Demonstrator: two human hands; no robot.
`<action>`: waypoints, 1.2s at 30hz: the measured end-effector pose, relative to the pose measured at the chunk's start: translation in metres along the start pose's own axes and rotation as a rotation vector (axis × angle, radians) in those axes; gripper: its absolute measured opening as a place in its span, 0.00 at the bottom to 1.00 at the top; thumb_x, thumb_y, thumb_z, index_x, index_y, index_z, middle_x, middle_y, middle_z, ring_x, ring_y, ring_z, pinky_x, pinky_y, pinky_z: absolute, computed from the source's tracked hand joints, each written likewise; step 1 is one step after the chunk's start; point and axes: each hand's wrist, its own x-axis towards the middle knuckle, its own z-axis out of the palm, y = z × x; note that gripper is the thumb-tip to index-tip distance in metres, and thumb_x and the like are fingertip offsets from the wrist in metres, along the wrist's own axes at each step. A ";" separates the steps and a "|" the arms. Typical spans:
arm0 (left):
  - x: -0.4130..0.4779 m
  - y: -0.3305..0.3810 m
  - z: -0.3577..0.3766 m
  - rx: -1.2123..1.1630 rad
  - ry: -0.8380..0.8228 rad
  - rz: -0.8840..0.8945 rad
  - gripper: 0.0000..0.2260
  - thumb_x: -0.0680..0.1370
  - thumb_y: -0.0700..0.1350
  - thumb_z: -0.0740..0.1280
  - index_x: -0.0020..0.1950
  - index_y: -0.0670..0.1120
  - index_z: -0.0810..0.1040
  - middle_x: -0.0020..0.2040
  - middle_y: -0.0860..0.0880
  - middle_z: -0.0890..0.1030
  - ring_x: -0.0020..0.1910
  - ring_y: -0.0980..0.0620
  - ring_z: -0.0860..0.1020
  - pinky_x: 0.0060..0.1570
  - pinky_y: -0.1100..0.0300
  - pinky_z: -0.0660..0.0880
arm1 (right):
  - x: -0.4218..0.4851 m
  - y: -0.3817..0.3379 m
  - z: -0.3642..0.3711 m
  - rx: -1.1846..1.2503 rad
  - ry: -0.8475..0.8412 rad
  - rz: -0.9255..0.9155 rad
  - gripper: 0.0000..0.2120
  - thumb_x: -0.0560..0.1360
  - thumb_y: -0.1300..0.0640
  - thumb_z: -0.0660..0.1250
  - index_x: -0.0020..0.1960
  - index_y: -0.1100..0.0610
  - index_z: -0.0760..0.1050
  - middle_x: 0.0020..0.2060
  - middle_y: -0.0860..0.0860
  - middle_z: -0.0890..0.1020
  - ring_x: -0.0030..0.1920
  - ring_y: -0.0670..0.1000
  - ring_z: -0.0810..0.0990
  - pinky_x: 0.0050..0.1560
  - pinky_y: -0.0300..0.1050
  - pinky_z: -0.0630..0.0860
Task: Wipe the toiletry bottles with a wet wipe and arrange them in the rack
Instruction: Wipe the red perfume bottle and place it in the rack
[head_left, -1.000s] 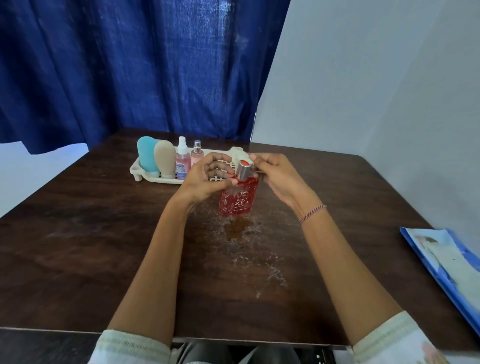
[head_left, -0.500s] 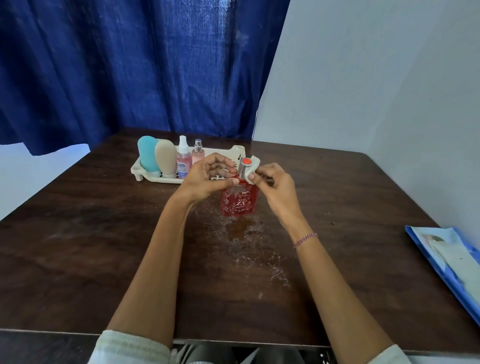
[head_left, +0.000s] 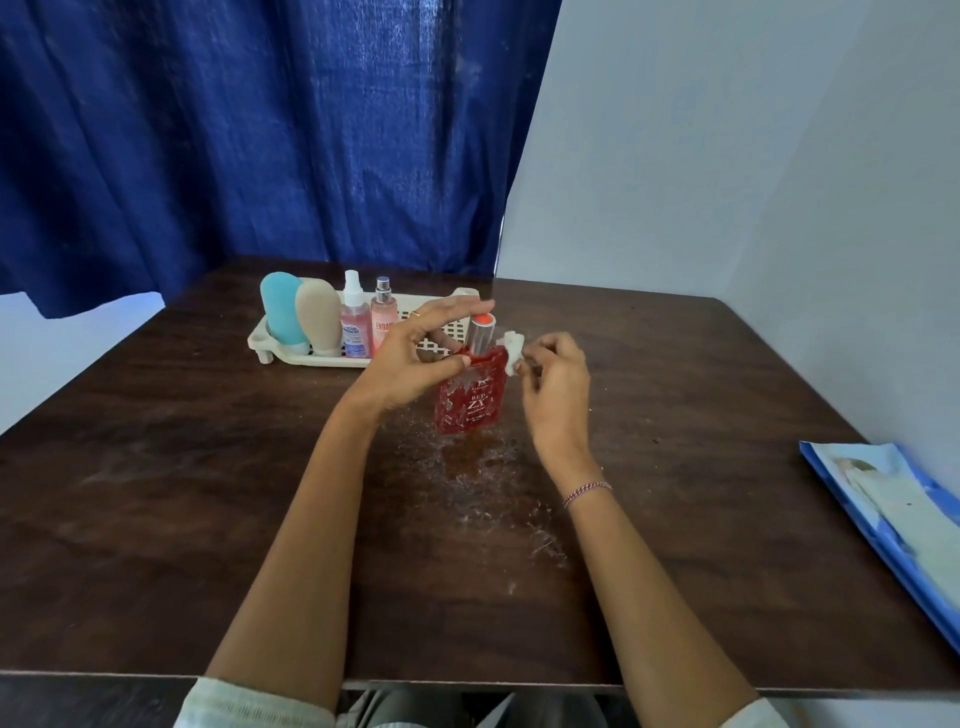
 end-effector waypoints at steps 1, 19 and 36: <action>0.000 0.001 0.001 0.008 0.006 0.009 0.26 0.74 0.32 0.67 0.60 0.62 0.73 0.62 0.60 0.71 0.47 0.62 0.76 0.50 0.62 0.77 | -0.002 0.001 0.001 0.017 0.006 -0.003 0.09 0.75 0.66 0.65 0.54 0.64 0.78 0.51 0.52 0.76 0.51 0.48 0.75 0.56 0.42 0.76; 0.010 -0.009 0.012 0.114 0.256 0.025 0.16 0.71 0.48 0.73 0.58 0.53 0.79 0.43 0.54 0.83 0.46 0.58 0.81 0.52 0.52 0.79 | -0.025 -0.010 0.010 0.273 0.027 -0.132 0.10 0.72 0.66 0.69 0.53 0.61 0.77 0.47 0.50 0.77 0.42 0.43 0.76 0.45 0.35 0.77; 0.012 -0.019 0.011 0.060 0.324 0.038 0.17 0.73 0.45 0.72 0.61 0.48 0.78 0.50 0.49 0.84 0.50 0.54 0.82 0.50 0.52 0.80 | -0.037 -0.021 0.017 0.155 -0.171 -0.425 0.09 0.73 0.66 0.67 0.53 0.61 0.75 0.52 0.53 0.74 0.52 0.50 0.75 0.54 0.41 0.75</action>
